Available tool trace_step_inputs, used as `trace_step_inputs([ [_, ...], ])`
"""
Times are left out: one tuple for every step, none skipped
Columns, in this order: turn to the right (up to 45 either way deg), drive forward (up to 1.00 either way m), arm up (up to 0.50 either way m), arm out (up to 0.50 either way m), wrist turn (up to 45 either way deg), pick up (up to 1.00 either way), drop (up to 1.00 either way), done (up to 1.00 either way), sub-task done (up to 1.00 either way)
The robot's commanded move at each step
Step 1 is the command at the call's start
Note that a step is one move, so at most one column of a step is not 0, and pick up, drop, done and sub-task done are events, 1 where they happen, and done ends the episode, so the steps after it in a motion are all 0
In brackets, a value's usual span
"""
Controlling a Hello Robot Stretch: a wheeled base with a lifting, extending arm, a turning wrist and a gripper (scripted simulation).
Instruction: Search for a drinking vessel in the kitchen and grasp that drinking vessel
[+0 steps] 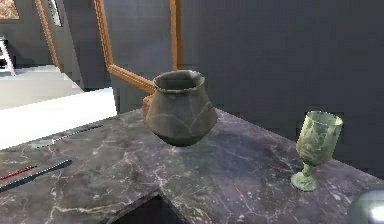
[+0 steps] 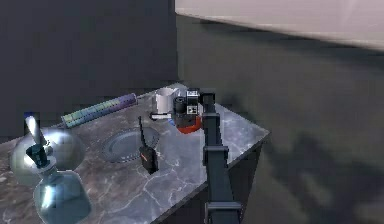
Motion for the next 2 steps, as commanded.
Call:
trace_step_inputs([
  [0.0, 0.0, 0.1, 0.0, 0.0, 0.0, 0.0, 0.0, 0.0],
  [0.0, 0.0, 0.0, 0.0, 0.0, 0.0, 0.0, 1.0, 0.0],
])
